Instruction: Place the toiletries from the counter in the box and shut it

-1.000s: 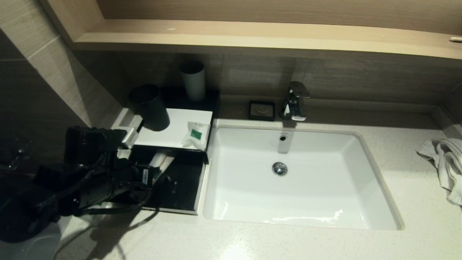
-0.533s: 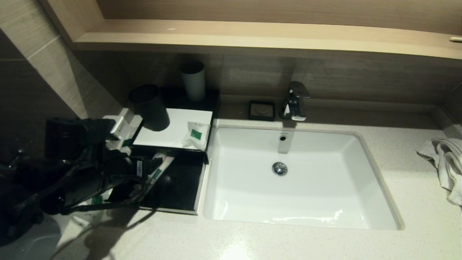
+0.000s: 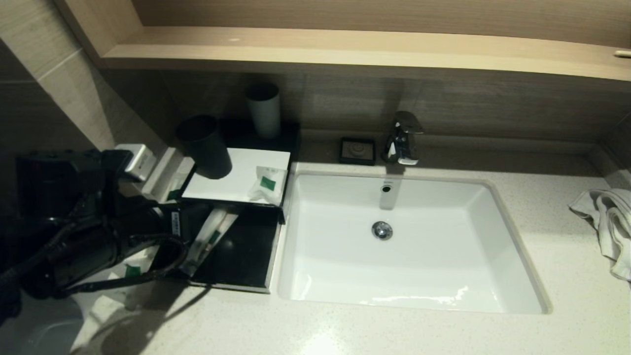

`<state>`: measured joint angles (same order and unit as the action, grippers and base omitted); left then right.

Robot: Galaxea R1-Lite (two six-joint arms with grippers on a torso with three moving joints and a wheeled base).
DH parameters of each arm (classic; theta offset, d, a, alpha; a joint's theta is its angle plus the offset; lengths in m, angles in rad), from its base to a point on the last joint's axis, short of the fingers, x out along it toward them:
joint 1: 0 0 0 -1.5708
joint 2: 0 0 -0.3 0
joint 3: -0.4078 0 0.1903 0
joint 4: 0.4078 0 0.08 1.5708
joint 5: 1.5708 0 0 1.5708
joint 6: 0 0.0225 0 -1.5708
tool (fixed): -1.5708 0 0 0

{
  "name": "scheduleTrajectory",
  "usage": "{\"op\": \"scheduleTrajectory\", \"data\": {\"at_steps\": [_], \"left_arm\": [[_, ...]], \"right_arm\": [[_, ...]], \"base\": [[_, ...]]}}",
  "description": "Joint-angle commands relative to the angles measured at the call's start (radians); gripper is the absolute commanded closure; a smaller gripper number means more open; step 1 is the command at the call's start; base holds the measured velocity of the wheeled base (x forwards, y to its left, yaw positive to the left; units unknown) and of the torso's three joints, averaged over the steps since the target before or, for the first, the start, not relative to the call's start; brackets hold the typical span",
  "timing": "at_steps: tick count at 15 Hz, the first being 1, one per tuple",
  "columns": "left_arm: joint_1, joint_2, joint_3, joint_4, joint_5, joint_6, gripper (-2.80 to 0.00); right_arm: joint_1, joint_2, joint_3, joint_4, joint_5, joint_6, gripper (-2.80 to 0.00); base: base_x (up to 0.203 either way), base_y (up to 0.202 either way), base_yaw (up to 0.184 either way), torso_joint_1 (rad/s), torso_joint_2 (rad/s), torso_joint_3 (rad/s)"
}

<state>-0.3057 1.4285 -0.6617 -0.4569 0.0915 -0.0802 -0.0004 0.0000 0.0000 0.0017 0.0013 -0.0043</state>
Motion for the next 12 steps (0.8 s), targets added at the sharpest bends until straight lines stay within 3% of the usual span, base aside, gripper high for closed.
{"op": "scheduleTrajectory", "data": {"at_steps": [1,6,9,12], "left_arm": [[-0.001,-0.005,-0.006,-0.005,-0.003,0.0,0.0],[-0.031,0.04,-0.076,-0.006,0.0,-0.004,0.0],[-0.049,0.067,-0.128,0.0,0.008,-0.047,0.0],[-0.078,0.106,-0.16,0.0,0.086,-0.059,0.0]], "right_arm": [[0.0,0.0,0.0,0.0,0.0,0.0,0.0],[-0.001,0.0,0.0,0.0,0.0,0.0,0.0],[0.0,0.0,0.0,0.0,0.0,0.0,0.0],[0.0,0.0,0.0,0.0,0.0,0.0,0.0]], "base": [[0.0,0.0,0.0,0.0,0.0,0.0],[0.0,0.0,0.0,0.0,0.0,0.0],[0.0,0.0,0.0,0.0,0.0,0.0],[0.0,0.0,0.0,0.0,0.0,0.0]]}}
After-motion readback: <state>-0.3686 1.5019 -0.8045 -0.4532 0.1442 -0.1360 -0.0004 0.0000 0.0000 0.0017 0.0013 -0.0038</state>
